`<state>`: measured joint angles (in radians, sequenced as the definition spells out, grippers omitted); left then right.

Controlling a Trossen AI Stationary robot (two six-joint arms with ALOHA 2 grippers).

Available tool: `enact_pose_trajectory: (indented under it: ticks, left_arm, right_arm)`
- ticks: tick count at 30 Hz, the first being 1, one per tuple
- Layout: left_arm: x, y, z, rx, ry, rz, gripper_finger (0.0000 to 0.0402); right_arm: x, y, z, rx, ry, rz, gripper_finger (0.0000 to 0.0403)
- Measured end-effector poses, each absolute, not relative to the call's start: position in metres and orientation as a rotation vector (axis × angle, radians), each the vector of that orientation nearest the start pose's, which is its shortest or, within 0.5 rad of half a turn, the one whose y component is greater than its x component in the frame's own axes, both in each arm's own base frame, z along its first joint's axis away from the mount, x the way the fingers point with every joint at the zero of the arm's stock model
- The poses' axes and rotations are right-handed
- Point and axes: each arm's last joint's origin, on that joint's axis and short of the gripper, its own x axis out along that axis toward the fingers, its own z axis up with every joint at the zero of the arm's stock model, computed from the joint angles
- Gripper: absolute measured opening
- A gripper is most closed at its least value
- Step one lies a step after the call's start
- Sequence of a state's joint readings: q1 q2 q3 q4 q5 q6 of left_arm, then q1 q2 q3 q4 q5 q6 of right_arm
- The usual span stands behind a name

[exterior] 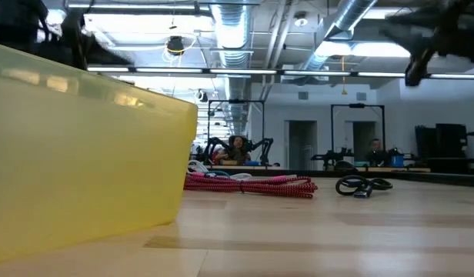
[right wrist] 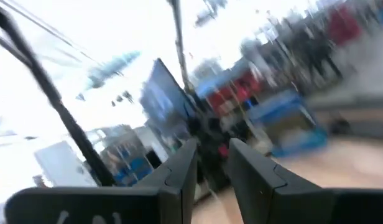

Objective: Pick and place USB-C Cables
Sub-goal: Put the blue black charger cable into the yellow transparent bin

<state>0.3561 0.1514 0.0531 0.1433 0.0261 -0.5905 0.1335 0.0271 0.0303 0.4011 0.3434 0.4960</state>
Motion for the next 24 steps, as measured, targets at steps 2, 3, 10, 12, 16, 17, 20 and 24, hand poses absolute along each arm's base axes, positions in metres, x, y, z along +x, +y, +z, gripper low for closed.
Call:
enact_pose_trajectory:
  ticks: [2, 3, 10, 12, 16, 17, 20, 24]
  left_arm:
    - [0.097, 0.034, 0.199, -0.570, -0.182, 0.260, 0.0197]
    - [0.096, 0.033, 0.207, -0.565, -0.199, 0.235, 0.0197]
    - [0.086, 0.027, 0.260, -0.548, -0.255, 0.135, 0.0197]
    - [0.084, 0.027, 0.270, -0.552, -0.213, 0.149, 0.0197]
    - [0.082, 0.025, 0.288, -0.563, -0.140, 0.158, 0.0197]
    - [0.081, 0.025, 0.291, -0.562, -0.122, 0.151, 0.0197]
    - [0.080, 0.023, 0.295, -0.559, -0.048, 0.125, 0.0197]
    - [0.079, 0.021, 0.292, -0.576, 0.031, 0.085, 0.0197]
  right_arm:
    - [0.087, 0.002, 0.220, 0.538, -0.494, -0.101, 0.0118]
    - [0.086, 0.002, 0.225, 0.513, -0.502, -0.105, 0.0118]
    - [0.096, 0.002, 0.287, 0.376, -0.498, -0.169, 0.0119]
    - [0.103, 0.003, 0.312, 0.335, -0.494, -0.178, 0.0119]
    - [0.126, 0.007, 0.356, 0.260, -0.319, -0.197, 0.0118]
    - [0.133, 0.009, 0.363, 0.243, -0.247, -0.200, 0.0118]
    - [0.156, 0.014, 0.373, 0.236, 0.021, -0.210, 0.0119]
    - [0.182, 0.025, 0.364, 0.283, 0.390, -0.230, 0.0118]
